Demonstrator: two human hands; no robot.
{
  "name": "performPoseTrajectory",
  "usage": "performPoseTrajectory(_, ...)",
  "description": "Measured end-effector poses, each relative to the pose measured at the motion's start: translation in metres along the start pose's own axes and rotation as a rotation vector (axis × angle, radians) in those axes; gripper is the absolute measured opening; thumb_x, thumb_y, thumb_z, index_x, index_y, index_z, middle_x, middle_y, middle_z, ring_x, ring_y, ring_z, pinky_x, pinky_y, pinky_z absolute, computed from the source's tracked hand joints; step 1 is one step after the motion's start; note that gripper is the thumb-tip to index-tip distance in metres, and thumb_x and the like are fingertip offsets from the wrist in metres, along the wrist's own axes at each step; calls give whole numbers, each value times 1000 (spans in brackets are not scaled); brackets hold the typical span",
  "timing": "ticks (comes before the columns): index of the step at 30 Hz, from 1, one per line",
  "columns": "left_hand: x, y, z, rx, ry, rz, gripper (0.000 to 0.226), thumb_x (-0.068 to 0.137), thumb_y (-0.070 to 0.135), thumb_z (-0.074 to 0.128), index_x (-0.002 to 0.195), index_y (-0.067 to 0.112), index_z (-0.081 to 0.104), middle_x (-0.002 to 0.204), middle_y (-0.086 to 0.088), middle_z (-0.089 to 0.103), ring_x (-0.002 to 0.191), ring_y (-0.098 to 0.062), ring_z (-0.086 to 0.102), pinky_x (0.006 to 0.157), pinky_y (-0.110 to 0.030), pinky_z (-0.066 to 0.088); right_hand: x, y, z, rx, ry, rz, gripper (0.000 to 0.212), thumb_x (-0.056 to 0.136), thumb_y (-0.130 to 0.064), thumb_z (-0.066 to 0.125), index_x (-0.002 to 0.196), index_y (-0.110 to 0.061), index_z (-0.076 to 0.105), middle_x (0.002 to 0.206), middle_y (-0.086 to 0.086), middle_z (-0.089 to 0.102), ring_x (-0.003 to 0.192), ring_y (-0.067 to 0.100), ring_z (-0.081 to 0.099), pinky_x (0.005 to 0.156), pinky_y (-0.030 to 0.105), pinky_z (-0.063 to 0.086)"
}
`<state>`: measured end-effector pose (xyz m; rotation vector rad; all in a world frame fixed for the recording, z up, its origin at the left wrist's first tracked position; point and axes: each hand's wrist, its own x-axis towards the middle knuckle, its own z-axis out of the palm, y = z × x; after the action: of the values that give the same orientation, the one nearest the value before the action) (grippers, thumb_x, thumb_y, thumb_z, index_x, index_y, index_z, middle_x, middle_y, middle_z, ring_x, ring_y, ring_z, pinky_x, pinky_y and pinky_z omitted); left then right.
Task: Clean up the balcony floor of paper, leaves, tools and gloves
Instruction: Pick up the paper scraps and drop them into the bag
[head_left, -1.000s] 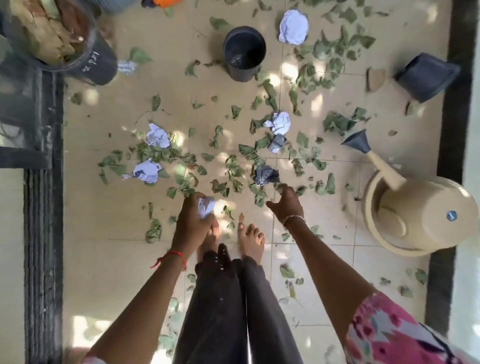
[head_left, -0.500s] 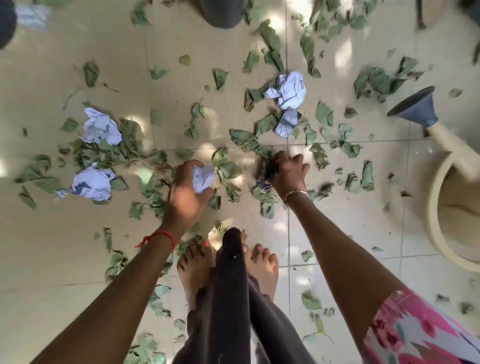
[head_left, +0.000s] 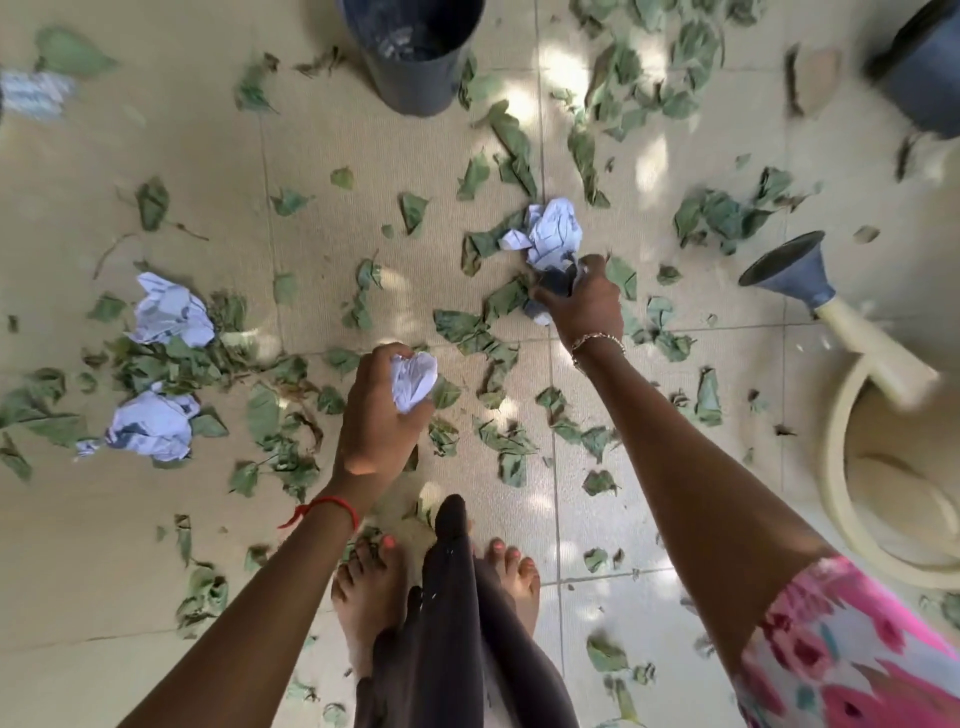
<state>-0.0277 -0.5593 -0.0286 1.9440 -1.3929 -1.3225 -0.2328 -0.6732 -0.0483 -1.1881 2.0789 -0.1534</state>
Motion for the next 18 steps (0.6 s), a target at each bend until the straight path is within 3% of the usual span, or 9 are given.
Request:
performPoseTrajectory(2, 7, -1, 3, -17, 11, 23, 41, 82, 10, 65, 119, 2, 47, 115, -15, 52, 103, -22, 53, 82, -18, 42, 9, 4, 5, -158, -18, -39, 40, 77, -24, 71, 107, -3, 54, 101, 15, 61, 89, 29, 59, 71, 35, 47)
performPoseTrajectory(4, 11, 1, 4, -6, 19, 45, 42, 83, 3, 64, 121, 5, 46, 117, -12, 50, 105, -21, 51, 79, -7, 38, 11, 6, 6, -72, -3, -48, 31, 73, -19, 72, 95, 0, 61, 91, 14, 58, 77, 24, 55, 64, 31, 43)
performPoseTrajectory(8, 16, 4, 2, -13, 41, 86, 43, 82, -2, 62, 121, 6, 46, 117, -10, 48, 109, -22, 48, 84, -17, 35, 7, 5, 3, 46, 35, -95, 21, 76, -10, 69, 87, 6, 61, 95, 12, 51, 74, 19, 46, 64, 32, 44)
performPoseTrajectory(10, 17, 6, 2, -18, 48, 76, 44, 82, -2, 62, 121, 6, 46, 118, -11, 48, 108, -21, 48, 83, -16, 36, 3, 8, 7, -97, -21, -173, 38, 71, -17, 76, 101, 0, 59, 103, 14, 50, 82, 23, 49, 73, 35, 48)
performPoseTrajectory(12, 16, 8, 3, -18, 46, 80, 44, 82, -2, 62, 122, 6, 45, 119, -10, 47, 106, -18, 47, 79, -7, 36, 0, 12, 13, -277, -92, -198, 66, 66, -24, 81, 120, -3, 49, 116, 15, 46, 101, 29, 49, 87, 41, 47)
performPoseTrajectory(14, 15, 8, 4, -13, 37, 87, 45, 82, 0, 63, 123, 7, 45, 120, -7, 47, 106, -16, 46, 79, -8, 36, -1, 15, 16, -346, -93, -197, 71, 66, -24, 81, 124, -3, 45, 121, 14, 43, 109, 31, 47, 93, 43, 45)
performPoseTrajectory(16, 14, 7, 6, -2, 31, 76, 46, 82, 1, 64, 124, 8, 45, 121, -4, 46, 106, -13, 46, 80, -13, 36, 2, 13, 16, -330, -107, -203, 61, 68, -21, 80, 119, -3, 53, 117, 13, 45, 104, 30, 49, 89, 40, 48)
performPoseTrajectory(18, 15, 5, 6, -7, 34, 65, 47, 82, 1, 64, 124, 8, 45, 120, -4, 46, 107, -14, 46, 79, -7, 35, 1, 7, 10, -194, -145, -231, 37, 73, -11, 75, 107, -4, 61, 101, 8, 54, 88, 22, 53, 73, 28, 50)
